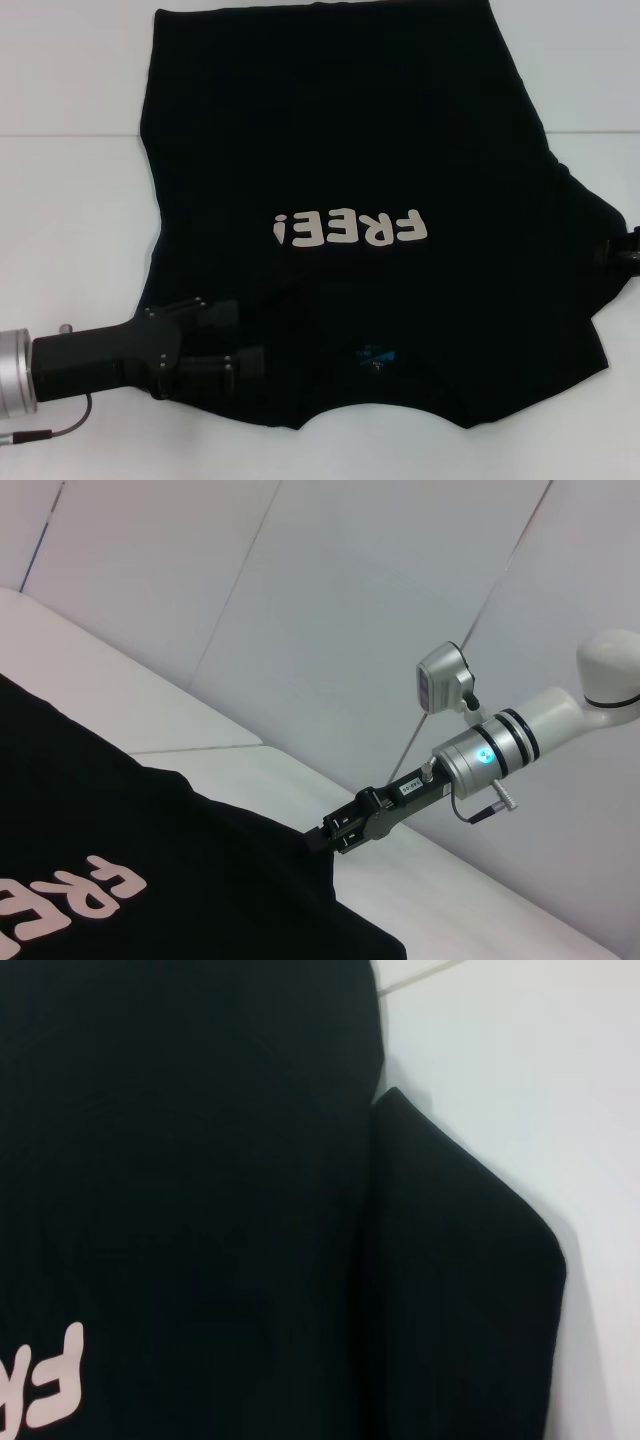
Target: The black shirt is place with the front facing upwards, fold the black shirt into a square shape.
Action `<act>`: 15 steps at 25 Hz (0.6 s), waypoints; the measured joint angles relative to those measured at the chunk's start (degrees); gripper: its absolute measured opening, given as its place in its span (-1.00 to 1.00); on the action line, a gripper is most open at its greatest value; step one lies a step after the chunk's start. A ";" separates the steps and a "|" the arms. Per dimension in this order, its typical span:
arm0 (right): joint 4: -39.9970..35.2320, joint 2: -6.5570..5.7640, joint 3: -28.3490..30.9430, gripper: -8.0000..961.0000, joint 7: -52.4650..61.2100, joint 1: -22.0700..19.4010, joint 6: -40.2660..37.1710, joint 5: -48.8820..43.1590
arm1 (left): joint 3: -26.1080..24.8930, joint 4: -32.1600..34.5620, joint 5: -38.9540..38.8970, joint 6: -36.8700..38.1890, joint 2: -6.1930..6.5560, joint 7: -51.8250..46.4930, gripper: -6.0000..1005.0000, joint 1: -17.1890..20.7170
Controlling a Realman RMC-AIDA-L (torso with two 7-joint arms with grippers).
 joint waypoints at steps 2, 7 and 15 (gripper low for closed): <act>-0.11 0.07 -0.04 0.43 0.01 0.02 0.06 0.00 | 0.00 0.00 -0.01 0.02 0.01 0.00 0.89 0.00; -0.13 0.09 -1.28 0.12 0.02 0.03 0.78 -0.11 | 0.00 0.00 -0.26 0.05 0.01 0.00 0.89 0.00; -0.54 0.12 -2.00 -0.62 0.02 -0.15 0.96 0.01 | 0.00 0.00 -0.34 0.06 0.01 0.01 0.89 -0.08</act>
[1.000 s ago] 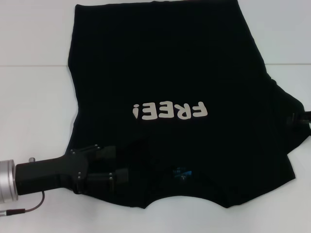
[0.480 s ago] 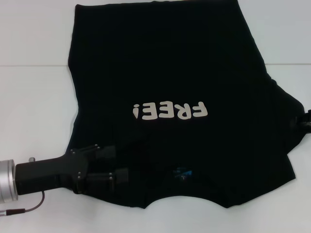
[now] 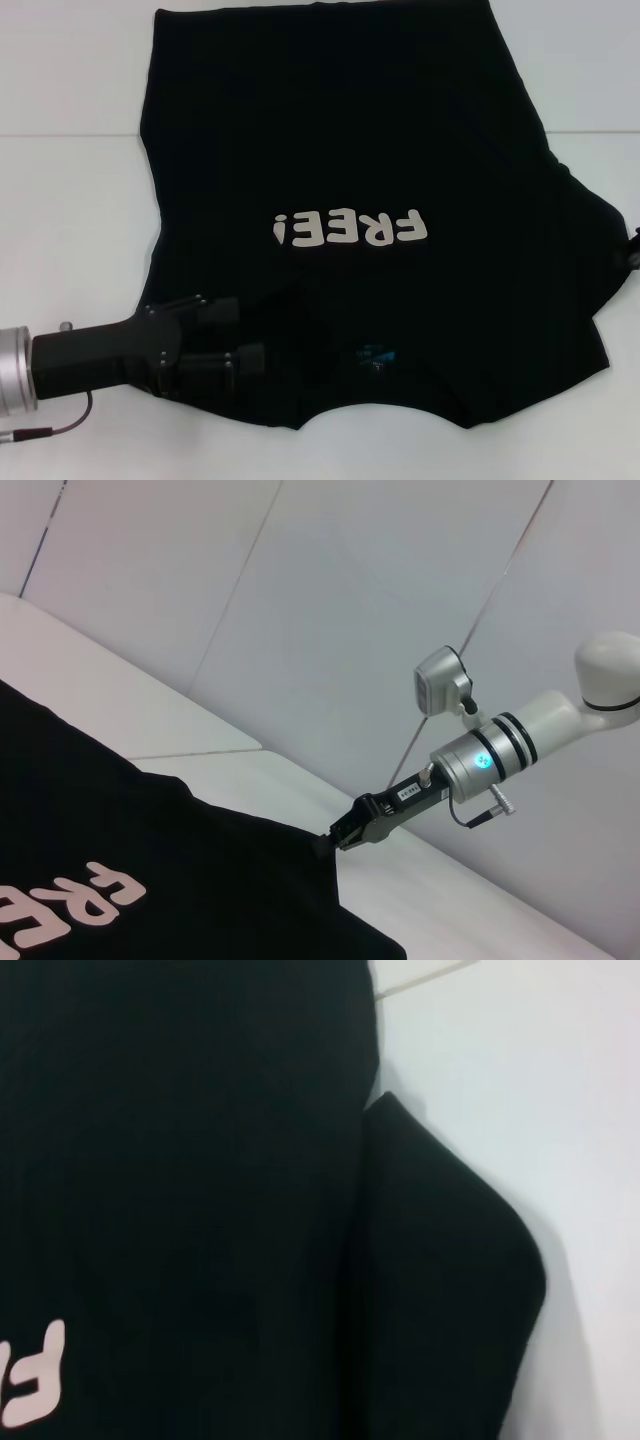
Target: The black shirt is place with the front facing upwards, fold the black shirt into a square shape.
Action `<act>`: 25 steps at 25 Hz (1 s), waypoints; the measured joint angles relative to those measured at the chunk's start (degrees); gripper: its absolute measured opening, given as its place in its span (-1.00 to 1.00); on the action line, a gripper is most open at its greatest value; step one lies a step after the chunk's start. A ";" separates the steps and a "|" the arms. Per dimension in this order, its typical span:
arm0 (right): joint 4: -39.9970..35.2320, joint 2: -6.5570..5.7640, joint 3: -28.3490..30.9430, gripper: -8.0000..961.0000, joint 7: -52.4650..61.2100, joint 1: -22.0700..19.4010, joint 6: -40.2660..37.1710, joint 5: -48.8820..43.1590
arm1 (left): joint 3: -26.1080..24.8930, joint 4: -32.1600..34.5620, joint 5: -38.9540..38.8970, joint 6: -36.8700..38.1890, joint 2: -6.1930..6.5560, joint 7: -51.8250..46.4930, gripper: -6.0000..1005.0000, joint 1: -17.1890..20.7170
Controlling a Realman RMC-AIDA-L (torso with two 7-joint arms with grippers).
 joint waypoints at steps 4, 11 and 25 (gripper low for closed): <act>-1.56 0.09 0.41 -0.84 -0.48 -0.69 -0.10 0.25 | 0.00 0.00 -0.03 -0.03 0.00 -0.03 0.89 0.00; -6.71 -0.21 0.67 -0.88 -0.73 -4.99 -1.85 6.02 | -0.07 0.00 -0.07 -0.04 0.05 -0.15 0.89 -0.01; -10.93 0.09 -0.38 -0.87 -5.02 -3.67 -5.15 9.22 | -0.09 0.00 0.28 -0.54 0.12 -0.80 0.89 -0.27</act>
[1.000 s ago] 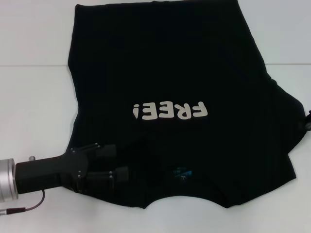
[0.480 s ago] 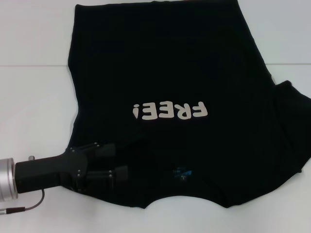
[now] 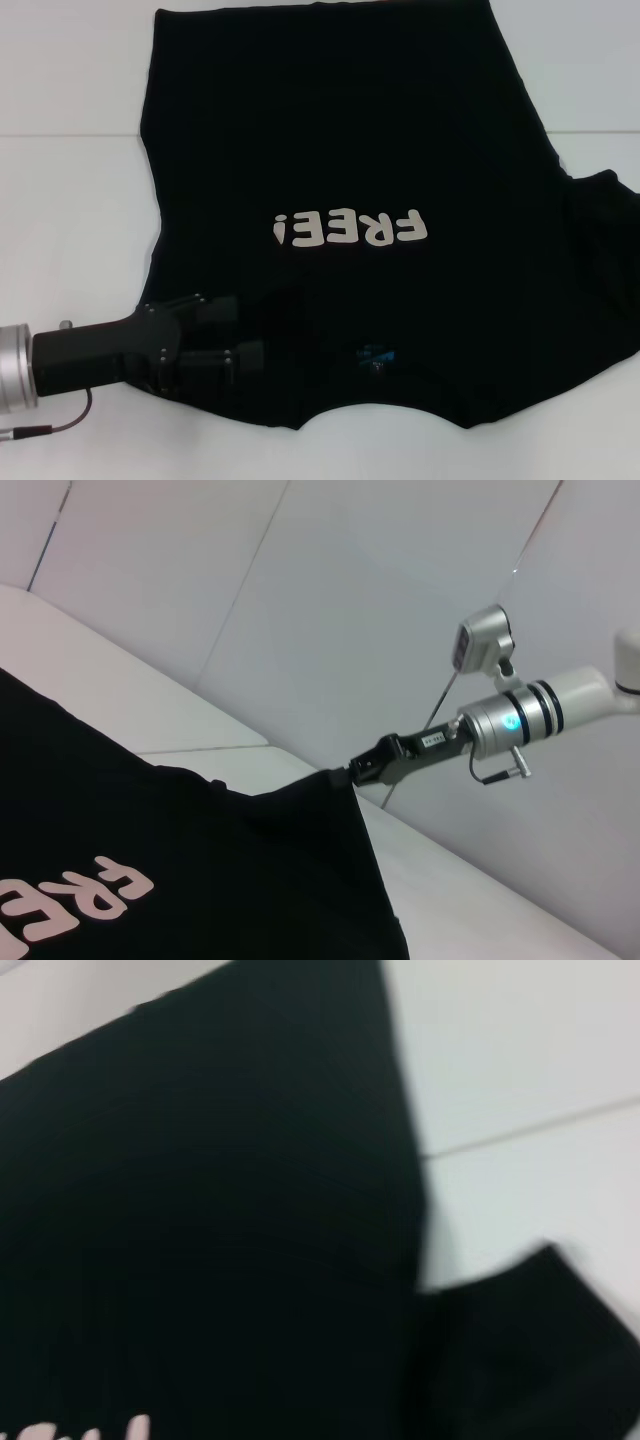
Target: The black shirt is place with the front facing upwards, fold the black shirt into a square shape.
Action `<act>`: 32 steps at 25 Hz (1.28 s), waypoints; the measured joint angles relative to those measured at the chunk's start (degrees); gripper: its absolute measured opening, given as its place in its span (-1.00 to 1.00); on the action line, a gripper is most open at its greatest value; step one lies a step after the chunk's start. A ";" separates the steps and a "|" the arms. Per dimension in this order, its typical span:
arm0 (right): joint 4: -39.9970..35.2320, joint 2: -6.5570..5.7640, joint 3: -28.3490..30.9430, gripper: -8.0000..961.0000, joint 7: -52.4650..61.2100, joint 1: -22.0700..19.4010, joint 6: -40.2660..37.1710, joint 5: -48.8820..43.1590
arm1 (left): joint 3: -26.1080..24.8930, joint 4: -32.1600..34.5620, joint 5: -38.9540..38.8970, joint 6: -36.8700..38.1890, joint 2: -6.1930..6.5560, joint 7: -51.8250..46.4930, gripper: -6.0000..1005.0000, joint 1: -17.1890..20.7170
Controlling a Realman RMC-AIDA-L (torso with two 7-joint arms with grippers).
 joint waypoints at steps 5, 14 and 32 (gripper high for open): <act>-0.03 0.96 -4.94 -0.88 -0.95 3.44 -0.80 -0.25 | 0.01 0.00 0.00 0.00 0.05 -0.08 0.89 0.00; 0.05 3.53 -20.15 -0.84 -1.02 9.15 0.10 -0.59 | 0.00 0.00 -0.16 0.02 0.03 -0.11 0.89 0.00; 1.38 1.27 -14.93 -0.16 2.99 4.41 -0.26 0.93 | 0.00 -0.29 -0.15 -0.85 -0.28 -0.17 0.88 -0.16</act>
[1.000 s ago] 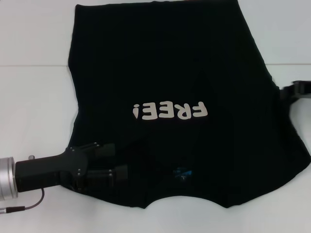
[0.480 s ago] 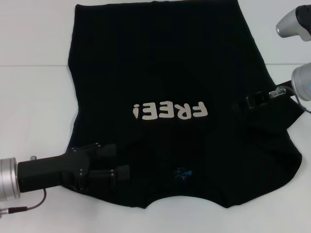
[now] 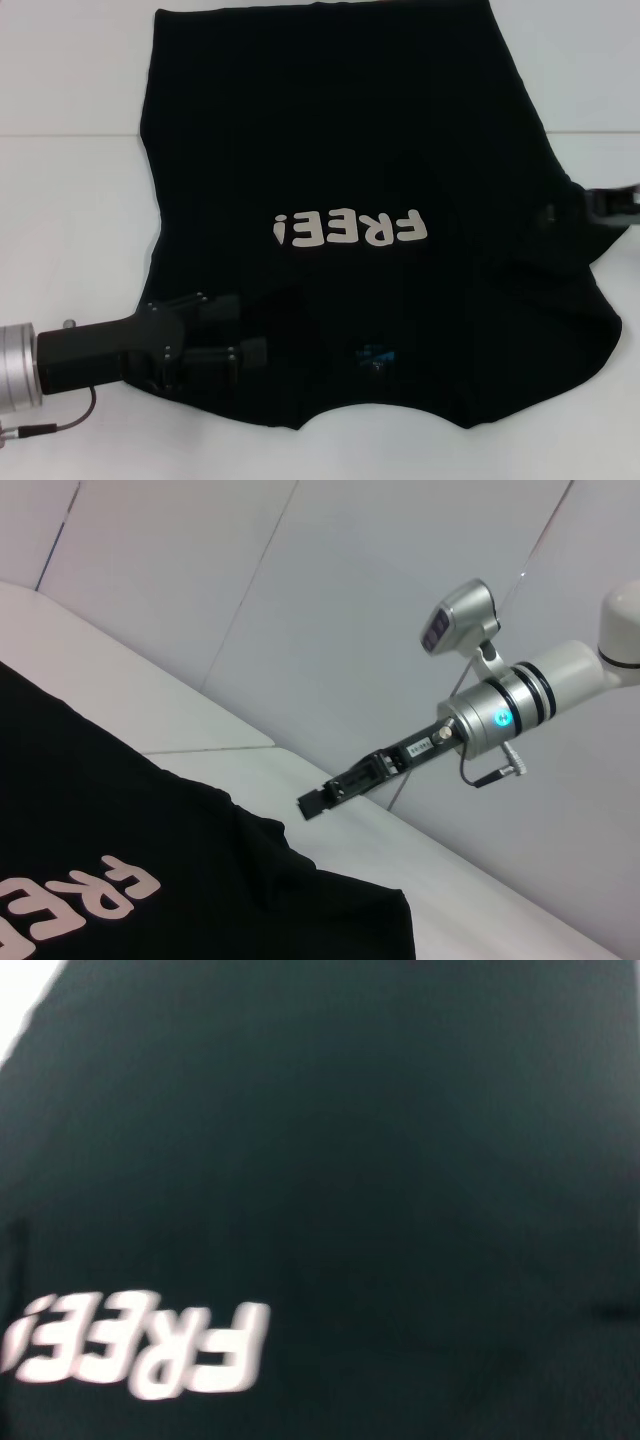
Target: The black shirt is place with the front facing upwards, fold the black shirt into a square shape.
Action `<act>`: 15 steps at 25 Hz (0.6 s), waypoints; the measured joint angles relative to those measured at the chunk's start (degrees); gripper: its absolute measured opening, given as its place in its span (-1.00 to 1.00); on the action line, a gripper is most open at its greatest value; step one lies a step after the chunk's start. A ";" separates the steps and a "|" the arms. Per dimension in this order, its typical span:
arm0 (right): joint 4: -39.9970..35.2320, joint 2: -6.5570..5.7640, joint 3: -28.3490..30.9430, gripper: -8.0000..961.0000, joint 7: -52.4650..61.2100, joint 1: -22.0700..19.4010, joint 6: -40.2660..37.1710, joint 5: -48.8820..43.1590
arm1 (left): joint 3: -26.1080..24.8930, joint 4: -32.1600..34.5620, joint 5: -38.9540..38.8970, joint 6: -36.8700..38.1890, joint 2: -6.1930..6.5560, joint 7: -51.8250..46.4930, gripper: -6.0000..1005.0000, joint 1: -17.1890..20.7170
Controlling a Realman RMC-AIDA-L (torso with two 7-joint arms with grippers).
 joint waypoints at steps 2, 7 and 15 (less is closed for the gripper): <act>0.96 -1.35 0.88 0.01 2.35 -1.05 -0.35 0.01 | 0.00 0.08 -0.04 0.00 0.06 -0.24 0.88 -0.01; 2.22 -1.87 9.36 0.67 -0.92 -3.52 -2.27 2.12 | -0.58 0.24 -0.21 -0.01 0.23 -2.33 0.87 -0.01; 4.89 -2.51 17.14 0.97 -22.13 -10.39 -16.05 16.38 | -2.65 3.07 1.26 0.46 3.69 -24.48 0.86 0.22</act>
